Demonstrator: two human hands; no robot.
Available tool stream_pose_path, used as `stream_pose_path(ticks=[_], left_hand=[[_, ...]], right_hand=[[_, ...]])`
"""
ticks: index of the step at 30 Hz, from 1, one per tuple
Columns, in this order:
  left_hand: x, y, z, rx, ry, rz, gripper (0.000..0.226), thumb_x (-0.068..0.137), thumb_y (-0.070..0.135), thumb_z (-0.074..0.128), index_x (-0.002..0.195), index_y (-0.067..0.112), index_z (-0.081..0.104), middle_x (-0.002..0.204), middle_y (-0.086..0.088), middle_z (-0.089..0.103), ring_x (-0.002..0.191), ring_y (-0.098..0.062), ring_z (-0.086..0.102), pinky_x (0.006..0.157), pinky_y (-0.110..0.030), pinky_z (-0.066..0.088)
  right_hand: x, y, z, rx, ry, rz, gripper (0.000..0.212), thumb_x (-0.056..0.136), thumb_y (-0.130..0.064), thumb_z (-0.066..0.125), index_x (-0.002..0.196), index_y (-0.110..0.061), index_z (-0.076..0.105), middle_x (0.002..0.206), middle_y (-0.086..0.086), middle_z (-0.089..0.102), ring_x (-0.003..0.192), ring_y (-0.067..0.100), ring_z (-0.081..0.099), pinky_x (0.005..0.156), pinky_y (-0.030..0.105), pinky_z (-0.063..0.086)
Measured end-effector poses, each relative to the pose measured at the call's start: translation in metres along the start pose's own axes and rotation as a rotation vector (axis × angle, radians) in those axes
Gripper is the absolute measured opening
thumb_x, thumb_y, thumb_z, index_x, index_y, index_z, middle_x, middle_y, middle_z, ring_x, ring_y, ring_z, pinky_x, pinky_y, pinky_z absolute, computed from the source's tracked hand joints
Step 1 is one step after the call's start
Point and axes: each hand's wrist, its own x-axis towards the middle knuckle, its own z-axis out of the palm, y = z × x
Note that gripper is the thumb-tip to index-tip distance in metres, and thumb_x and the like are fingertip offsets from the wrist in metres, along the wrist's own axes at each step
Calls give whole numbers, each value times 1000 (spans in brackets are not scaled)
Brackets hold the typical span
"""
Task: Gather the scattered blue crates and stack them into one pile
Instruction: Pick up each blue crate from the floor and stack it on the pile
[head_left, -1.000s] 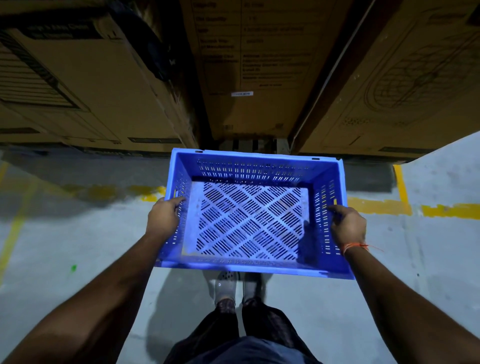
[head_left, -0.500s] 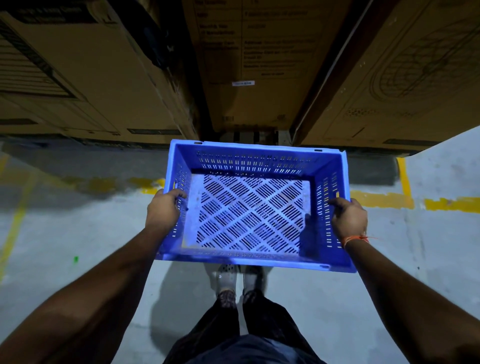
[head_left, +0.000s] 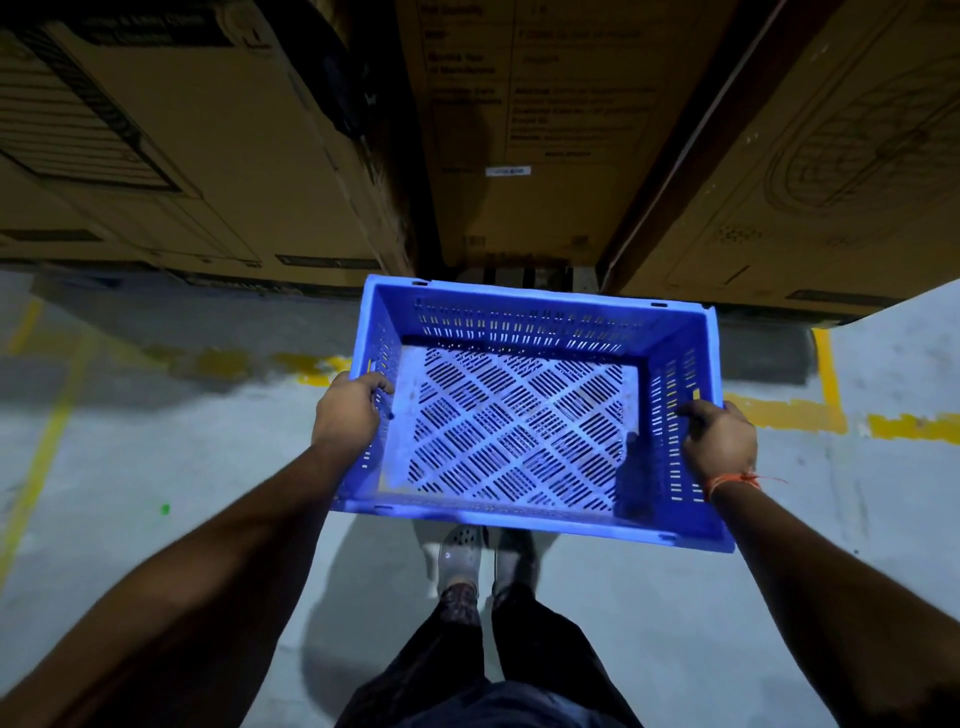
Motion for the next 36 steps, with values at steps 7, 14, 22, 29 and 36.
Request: stream_pose_path(ticks=[7,14,22,29,36], left_hand=[[-3,-18,-3,-15,-110,115,31,92,13,45,113,31,56,89,-8,48,87,-38,55,65,-34,37],[-9,-12,-1,-56,-75,93,28,91,11,46,108,30,57,97,-4,43,86,-37,55,66,-33,36],[4,-14,8,-58,-64,44,32,76,3,47,86,34,51,90,-6,51,77,-29,51,62,-31,32],[11,-28,0,-25,-207,169,27,82,12,48,95,35,53,90,-11,57,87,-34,55,65,-34,38],[-5,-20,-1,-58,-138,146,27,88,11,47,106,27,57,99,-12,49,78,-39,56,68,-39,49]], right_hand=[[-8,1,-8,-1,-102,-15,35,84,-3,56,110,-20,70,104,21,56,88,45,62,86,44,53],[-18,3,-8,14,-98,-11,28,88,-6,55,108,-20,69,109,20,55,90,44,62,84,47,55],[-9,2,-2,-27,-52,-4,29,84,-3,56,103,-19,71,109,20,57,82,44,64,77,45,56],[-10,4,-8,-33,-148,-2,31,86,-3,54,107,-19,70,110,23,56,86,46,63,85,44,55],[-24,7,-8,4,-146,11,28,90,-6,54,110,-18,68,113,22,53,90,45,62,88,42,53]])
